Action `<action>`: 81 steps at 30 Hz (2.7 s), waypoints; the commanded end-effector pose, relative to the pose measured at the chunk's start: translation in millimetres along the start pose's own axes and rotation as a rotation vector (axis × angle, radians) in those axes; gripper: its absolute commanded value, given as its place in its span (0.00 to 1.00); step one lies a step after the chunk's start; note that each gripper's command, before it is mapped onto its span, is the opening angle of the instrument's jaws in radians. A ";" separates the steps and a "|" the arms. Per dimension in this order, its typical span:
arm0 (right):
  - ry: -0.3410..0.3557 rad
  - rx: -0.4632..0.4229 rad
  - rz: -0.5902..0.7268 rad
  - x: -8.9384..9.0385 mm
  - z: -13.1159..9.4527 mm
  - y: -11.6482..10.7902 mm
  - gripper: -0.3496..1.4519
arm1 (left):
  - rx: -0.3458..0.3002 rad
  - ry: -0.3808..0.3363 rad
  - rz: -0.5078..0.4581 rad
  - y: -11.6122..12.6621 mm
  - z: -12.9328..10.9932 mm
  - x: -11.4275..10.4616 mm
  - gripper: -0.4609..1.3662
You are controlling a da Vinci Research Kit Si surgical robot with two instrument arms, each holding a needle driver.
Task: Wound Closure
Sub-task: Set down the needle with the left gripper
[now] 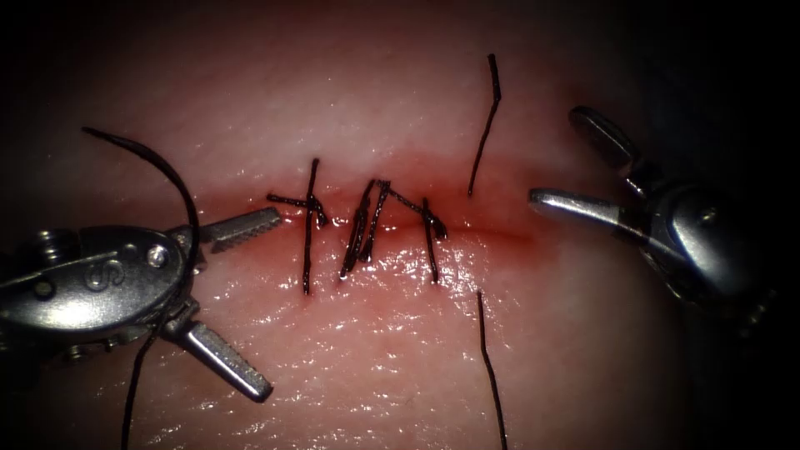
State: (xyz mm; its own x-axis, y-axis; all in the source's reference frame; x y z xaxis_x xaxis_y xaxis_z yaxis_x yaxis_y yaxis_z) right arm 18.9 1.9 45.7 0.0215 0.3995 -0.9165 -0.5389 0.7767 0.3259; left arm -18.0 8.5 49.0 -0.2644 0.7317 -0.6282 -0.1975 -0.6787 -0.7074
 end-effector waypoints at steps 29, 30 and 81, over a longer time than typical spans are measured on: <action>0.001 0.007 0.000 0.1 -0.1 -0.3 0.77 | 0.437 -0.060 0.027 -9.0 -20.3 -8.3 0.92; 0.001 0.007 0.000 0.1 -0.1 -0.3 0.76 | 0.460 -0.065 0.043 -9.4 -20.8 -8.1 0.92; -0.009 0.015 -0.007 -0.2 -0.5 0.3 0.73 | 0.364 0.131 0.277 -1.4 -0.2 10.8 0.71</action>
State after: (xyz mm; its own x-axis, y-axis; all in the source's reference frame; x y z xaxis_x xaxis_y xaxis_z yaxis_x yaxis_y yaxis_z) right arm 18.3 1.7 45.9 0.0346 0.3992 -0.9162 -0.5272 0.7861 0.3226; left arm -21.0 16.5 43.3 -0.2380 0.5074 -0.8282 -0.4542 -0.8118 -0.3669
